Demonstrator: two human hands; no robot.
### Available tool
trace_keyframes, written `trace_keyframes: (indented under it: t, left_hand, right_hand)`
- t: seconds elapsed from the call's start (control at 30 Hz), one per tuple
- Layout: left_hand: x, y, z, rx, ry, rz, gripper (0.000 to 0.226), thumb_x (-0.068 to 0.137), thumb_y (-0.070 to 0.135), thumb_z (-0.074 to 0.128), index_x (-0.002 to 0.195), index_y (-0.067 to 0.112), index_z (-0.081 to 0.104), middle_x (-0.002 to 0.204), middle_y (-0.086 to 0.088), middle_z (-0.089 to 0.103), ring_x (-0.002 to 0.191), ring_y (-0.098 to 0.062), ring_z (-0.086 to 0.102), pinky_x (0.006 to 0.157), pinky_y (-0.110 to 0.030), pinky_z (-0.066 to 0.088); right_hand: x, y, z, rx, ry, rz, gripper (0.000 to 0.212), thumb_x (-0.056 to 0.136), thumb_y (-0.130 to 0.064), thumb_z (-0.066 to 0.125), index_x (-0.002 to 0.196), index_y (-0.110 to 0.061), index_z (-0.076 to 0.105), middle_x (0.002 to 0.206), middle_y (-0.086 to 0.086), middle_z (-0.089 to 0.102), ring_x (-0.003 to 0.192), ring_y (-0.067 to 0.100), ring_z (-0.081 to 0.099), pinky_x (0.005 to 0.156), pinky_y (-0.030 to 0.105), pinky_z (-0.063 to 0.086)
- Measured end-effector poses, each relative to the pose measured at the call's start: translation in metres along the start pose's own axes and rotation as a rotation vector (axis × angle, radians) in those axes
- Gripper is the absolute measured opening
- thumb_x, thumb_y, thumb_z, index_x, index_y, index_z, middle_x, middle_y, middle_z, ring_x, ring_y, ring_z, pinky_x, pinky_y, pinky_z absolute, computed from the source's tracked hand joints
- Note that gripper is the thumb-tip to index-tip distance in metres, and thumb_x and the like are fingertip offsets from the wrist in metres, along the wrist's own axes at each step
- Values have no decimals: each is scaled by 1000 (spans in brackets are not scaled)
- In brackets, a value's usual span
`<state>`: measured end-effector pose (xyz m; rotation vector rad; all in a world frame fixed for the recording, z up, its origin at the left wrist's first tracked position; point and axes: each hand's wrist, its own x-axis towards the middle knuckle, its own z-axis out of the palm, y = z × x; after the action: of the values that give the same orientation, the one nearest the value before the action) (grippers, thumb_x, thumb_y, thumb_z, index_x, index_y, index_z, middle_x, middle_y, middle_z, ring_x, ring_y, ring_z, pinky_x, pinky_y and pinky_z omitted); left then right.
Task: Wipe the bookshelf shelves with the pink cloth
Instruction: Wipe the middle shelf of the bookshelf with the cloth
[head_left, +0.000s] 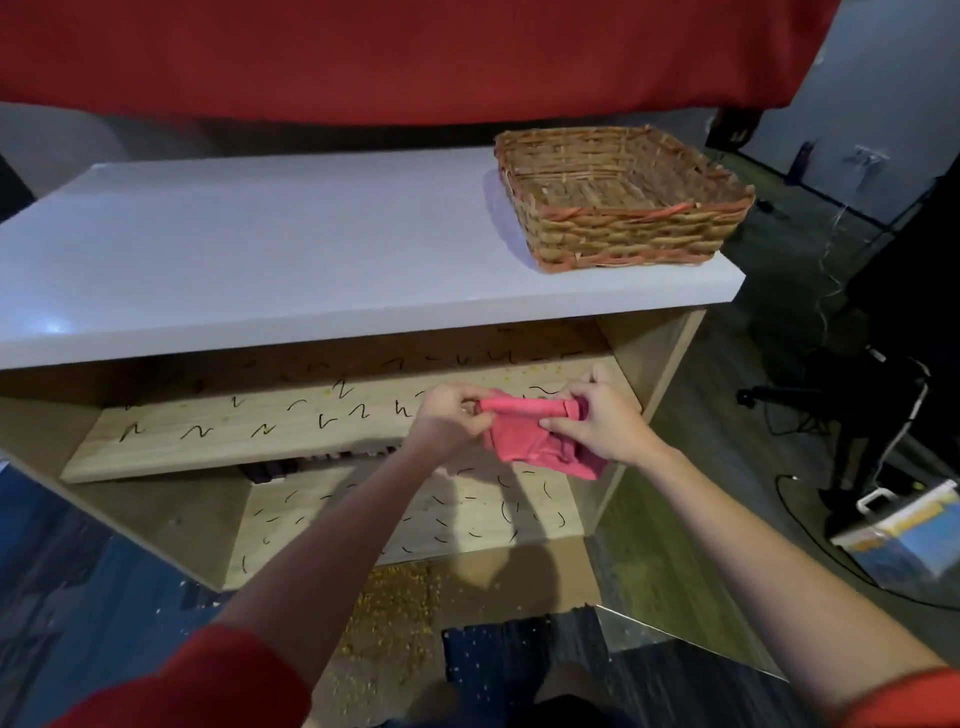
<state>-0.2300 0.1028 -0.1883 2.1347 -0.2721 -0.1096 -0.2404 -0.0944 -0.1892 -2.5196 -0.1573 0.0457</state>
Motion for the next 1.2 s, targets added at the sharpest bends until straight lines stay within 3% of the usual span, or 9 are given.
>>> trace_keyframes:
  t: [0.1, 0.17, 0.3, 0.47, 0.67, 0.83, 0.93, 1.03, 1.2]
  left_hand:
    - [22, -22, 17, -57, 70, -32, 22, 84, 3, 65, 102, 14, 70, 59, 9, 61, 40, 4, 45, 47, -13, 37]
    - [37, -35, 27, -96, 108, -5, 19, 83, 4, 67, 101, 9, 69, 61, 9, 60, 42, 5, 46, 48, -10, 37]
    - [70, -61, 49, -170, 190, 68, 20, 83, 2, 67, 99, 13, 67, 80, -3, 66, 64, -2, 58, 61, -11, 44]
    - [98, -99, 81, -236, 335, 229, 20, 84, -4, 61, 98, 10, 61, 74, 2, 60, 56, 9, 56, 53, -5, 42]
    - [128, -163, 121, 64, 629, 613, 20, 89, 10, 56, 107, 9, 62, 102, 0, 62, 91, -10, 55, 79, -14, 41]
    - [138, -156, 119, 90, 578, 484, 24, 92, 19, 54, 114, 14, 60, 111, -1, 60, 109, -17, 53, 98, -40, 41]
    - [141, -151, 113, 112, 579, 402, 28, 95, 21, 49, 122, 19, 55, 125, 2, 54, 121, -15, 43, 107, -37, 27]
    - [147, -155, 111, 364, 533, 387, 28, 97, 31, 41, 121, 24, 54, 128, 5, 49, 124, -13, 35, 103, -35, 17]
    - [157, -150, 127, 543, 418, 377, 39, 98, 42, 31, 122, 22, 54, 128, 4, 48, 123, -14, 35, 103, -38, 16]
  right_hand:
    - [12, 18, 10, 143, 82, -22, 23, 76, -19, 76, 70, -17, 55, 95, 6, 42, 81, 5, 42, 65, 9, 31]
    - [20, 26, 18, 348, 112, -39, 17, 79, -8, 73, 76, -10, 56, 90, 9, 53, 73, 1, 48, 59, 2, 34]
    - [47, 45, 52, 643, 60, -70, 18, 85, 1, 60, 81, -13, 49, 69, 3, 55, 55, 11, 54, 55, 19, 45]
    - [90, 76, 93, 670, 323, -105, 28, 84, 6, 51, 77, -19, 41, 71, 0, 49, 51, 6, 52, 51, 20, 43]
    - [111, 96, 144, 753, 637, -294, 31, 82, 8, 51, 79, -20, 39, 76, -2, 45, 57, 1, 47, 49, 11, 39]
    - [115, 98, 141, 745, 642, -298, 33, 82, 10, 50, 100, -16, 60, 95, -5, 58, 74, 1, 57, 58, 12, 47]
    - [124, 95, 126, 723, 623, -224, 30, 87, 5, 48, 97, -17, 65, 92, -4, 61, 75, 4, 58, 56, 13, 48]
    - [130, 95, 111, 725, 667, -144, 23, 90, 0, 49, 96, -15, 65, 84, -7, 60, 72, 5, 57, 57, 13, 47]
    - [136, 104, 100, 779, 452, -22, 20, 86, -18, 52, 79, -21, 71, 92, 8, 68, 85, 22, 62, 77, 32, 50]
